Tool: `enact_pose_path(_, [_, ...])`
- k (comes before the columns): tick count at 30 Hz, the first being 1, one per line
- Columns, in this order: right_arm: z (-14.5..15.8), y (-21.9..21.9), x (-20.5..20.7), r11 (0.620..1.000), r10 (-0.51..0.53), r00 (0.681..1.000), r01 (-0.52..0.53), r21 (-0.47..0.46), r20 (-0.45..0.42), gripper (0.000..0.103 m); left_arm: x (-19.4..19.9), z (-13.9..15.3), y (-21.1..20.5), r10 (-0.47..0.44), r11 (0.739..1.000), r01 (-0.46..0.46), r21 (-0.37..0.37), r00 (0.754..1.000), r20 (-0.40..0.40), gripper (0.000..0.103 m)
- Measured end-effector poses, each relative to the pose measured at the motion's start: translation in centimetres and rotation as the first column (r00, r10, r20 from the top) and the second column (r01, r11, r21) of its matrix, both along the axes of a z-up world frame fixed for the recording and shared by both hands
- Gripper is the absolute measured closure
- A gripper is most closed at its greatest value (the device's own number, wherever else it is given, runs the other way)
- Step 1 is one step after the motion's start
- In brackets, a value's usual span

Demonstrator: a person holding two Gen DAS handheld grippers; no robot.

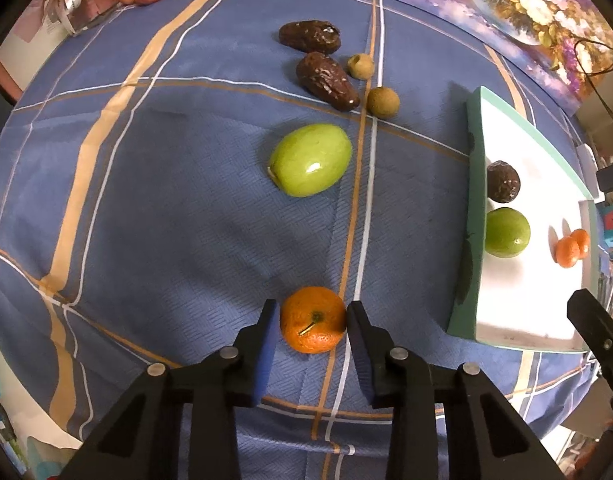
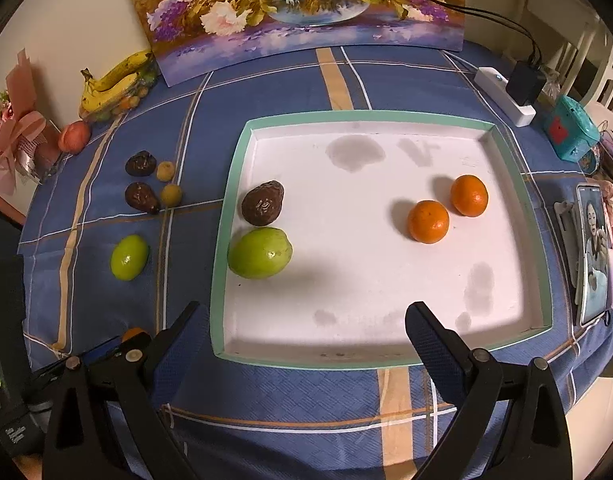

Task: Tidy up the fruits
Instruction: 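Grasp the orange on the tablecloth with the left tool, then lift the orange with the left tool while the right tool grasps the green pear-shaped fruit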

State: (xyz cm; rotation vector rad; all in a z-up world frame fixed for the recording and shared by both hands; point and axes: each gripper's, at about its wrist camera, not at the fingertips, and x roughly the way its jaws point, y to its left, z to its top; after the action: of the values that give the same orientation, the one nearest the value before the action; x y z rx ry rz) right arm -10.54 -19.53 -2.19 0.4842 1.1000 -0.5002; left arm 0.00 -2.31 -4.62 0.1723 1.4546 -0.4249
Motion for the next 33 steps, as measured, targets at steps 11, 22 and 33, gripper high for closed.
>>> enact_pose_path(11, [-0.6, 0.0, 0.8, 1.000, 0.014, 1.000, -0.014, 0.013, 0.014, 0.004, 2.3, 3.4, 1.9, 0.121, 0.990, -0.113, -0.086, 0.987, 0.101, 0.067])
enact_pose_path(22, [-0.9, 2.1, 4.5, 0.992, 0.124, 0.986, -0.128, 0.022, 0.112, 0.004, 6.8, 3.6, 5.2, 0.253, 0.960, -0.228, -0.164, 0.955, 0.152, 0.067])
enact_pose_path(33, [-2.1, 5.7, 9.1, 0.963, 0.262, 0.951, -0.269, 0.027, 0.163, 0.004, 10.1, 3.7, 8.2, 0.341, 0.931, -0.307, -0.198, 0.926, 0.165, 0.067])
